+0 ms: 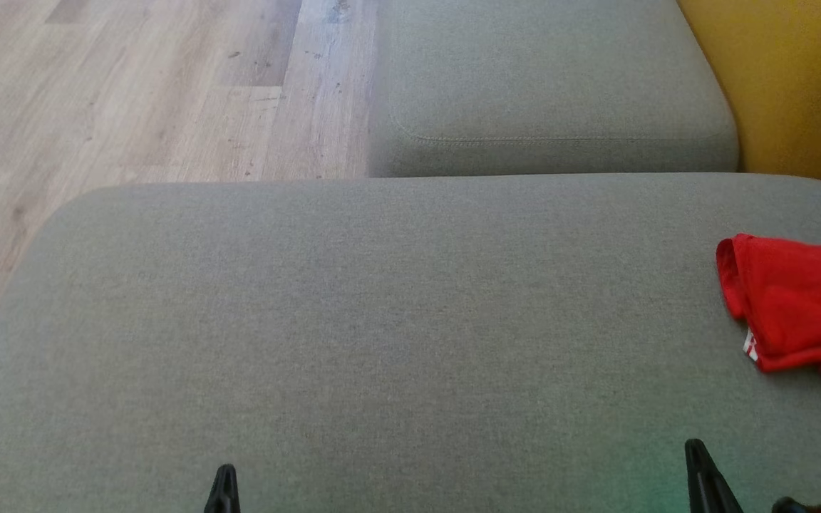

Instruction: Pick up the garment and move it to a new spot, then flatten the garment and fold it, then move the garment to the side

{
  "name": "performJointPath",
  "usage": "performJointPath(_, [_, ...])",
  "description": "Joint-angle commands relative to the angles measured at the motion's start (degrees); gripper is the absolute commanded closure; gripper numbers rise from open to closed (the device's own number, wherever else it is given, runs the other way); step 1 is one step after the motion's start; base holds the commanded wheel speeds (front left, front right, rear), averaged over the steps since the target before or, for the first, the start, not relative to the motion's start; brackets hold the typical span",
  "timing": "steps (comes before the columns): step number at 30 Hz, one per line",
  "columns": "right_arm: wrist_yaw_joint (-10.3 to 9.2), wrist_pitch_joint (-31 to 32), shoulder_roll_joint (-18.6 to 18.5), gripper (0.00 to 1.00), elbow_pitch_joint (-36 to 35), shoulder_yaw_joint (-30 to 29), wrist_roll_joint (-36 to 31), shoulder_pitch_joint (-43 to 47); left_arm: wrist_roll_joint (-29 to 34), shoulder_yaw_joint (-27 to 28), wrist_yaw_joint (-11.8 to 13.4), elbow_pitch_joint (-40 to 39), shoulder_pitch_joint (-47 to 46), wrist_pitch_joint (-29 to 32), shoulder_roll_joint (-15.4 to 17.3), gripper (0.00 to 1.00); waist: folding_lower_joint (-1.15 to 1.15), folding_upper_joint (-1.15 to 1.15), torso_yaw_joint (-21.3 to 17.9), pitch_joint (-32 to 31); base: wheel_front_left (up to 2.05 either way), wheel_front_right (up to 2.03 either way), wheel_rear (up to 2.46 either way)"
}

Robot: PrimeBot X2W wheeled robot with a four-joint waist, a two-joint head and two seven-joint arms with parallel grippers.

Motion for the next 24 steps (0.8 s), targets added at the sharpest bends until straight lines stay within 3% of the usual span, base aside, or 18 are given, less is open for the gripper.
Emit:
performJointPath(1, [-0.01,0.2,-0.7,1.0,-1.5,-0.1,1.8,-3.0,-1.7,1.1,-0.3,-1.4,-2.7,0.2,0.4,1.0,0.0,0.0,-0.1,0.1,0.0,0.0,0.0])
performJointPath(24, [-0.01,3.3,-1.4,1.0,-0.2,-0.9,18.3,-7.7,-17.9,3.5,-2.1,-0.1,-7.1,3.4,1.0,1.0,0.0,0.0,-1.1,1.5,0.0,0.0,0.0])
